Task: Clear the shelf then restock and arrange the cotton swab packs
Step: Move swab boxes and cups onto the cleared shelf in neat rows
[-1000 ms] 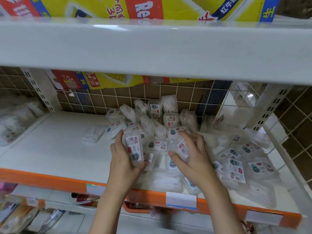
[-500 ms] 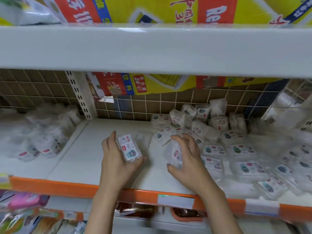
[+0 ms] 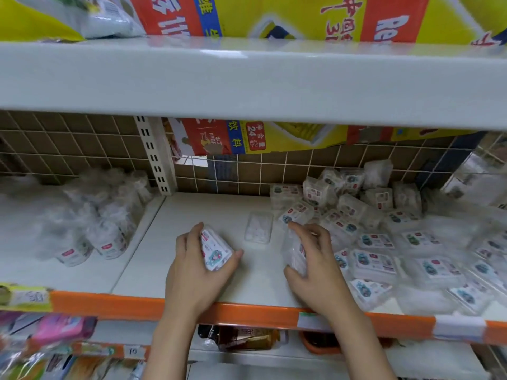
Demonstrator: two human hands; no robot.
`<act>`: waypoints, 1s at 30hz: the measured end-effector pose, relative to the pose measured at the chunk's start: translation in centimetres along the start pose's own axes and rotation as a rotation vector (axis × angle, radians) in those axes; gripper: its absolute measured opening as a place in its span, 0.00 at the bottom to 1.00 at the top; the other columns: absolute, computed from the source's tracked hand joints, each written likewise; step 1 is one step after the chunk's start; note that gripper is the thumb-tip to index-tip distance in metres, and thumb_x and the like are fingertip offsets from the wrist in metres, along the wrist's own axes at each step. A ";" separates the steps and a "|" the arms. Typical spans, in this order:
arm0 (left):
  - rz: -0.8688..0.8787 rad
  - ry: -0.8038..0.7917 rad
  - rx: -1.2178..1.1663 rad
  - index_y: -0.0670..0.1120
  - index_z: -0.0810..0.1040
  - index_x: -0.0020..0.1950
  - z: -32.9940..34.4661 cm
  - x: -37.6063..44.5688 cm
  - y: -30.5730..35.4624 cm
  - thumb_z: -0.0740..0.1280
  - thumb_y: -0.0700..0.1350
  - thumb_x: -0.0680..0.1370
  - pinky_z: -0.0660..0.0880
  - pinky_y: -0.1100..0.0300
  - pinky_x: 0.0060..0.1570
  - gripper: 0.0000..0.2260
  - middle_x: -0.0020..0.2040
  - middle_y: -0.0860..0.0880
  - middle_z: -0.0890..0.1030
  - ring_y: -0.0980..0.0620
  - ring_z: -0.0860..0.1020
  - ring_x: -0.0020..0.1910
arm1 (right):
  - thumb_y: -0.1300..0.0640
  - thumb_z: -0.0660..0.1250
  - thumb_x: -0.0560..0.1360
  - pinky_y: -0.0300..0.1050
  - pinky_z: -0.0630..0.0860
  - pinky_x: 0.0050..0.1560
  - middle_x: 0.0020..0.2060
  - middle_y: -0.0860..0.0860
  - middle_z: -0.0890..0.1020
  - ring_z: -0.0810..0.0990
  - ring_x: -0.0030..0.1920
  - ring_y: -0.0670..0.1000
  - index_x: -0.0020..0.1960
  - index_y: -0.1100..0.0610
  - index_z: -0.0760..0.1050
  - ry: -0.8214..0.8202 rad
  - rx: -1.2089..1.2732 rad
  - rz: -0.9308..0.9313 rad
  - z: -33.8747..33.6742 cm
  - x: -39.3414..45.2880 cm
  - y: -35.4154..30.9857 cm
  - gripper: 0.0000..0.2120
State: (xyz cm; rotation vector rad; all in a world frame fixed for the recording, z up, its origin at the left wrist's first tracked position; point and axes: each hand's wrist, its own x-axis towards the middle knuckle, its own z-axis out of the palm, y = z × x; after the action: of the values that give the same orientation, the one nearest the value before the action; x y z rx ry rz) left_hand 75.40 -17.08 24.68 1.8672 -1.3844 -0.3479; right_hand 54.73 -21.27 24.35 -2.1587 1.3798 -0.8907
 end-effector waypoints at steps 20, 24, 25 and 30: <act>0.153 0.077 -0.095 0.51 0.67 0.65 -6.6 1.7 -4.9 0.62 0.57 0.59 0.65 0.66 0.42 0.34 0.63 0.52 0.68 0.64 0.64 0.50 | 0.57 0.63 0.69 0.22 0.62 0.50 0.53 0.45 0.74 0.69 0.49 0.38 0.63 0.53 0.71 0.148 0.073 0.020 6.8 1.5 -6.7 0.21; 0.172 0.110 -0.081 0.48 0.67 0.68 -11.0 3.8 -8.7 0.66 0.57 0.61 0.68 0.65 0.47 0.36 0.63 0.49 0.68 0.62 0.66 0.53 | 0.58 0.64 0.65 0.39 0.67 0.51 0.50 0.46 0.78 0.74 0.51 0.48 0.57 0.55 0.76 0.235 -0.059 -0.027 11.2 2.4 -10.9 0.20; 0.176 0.117 -0.085 0.48 0.66 0.69 -12.0 4.2 -9.8 0.68 0.57 0.62 0.69 0.61 0.52 0.37 0.64 0.47 0.68 0.58 0.68 0.56 | 0.58 0.64 0.65 0.40 0.67 0.50 0.49 0.47 0.79 0.74 0.51 0.49 0.56 0.56 0.77 0.257 -0.079 -0.032 12.3 2.7 -11.8 0.19; 0.149 0.163 -0.096 0.46 0.61 0.71 -16.1 5.4 -14.2 0.77 0.45 0.63 0.65 0.63 0.51 0.40 0.62 0.49 0.64 0.57 0.66 0.54 | 0.61 0.66 0.66 0.30 0.65 0.47 0.50 0.46 0.75 0.71 0.50 0.45 0.54 0.57 0.74 0.274 -0.030 -0.052 16.1 3.7 -15.5 0.16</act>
State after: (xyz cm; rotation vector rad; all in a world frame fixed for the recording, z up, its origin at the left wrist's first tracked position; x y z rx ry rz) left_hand 97.20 -13.69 26.51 1.6646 -1.3617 -0.1803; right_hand 77.10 -17.97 24.12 -2.1649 1.4761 -1.2303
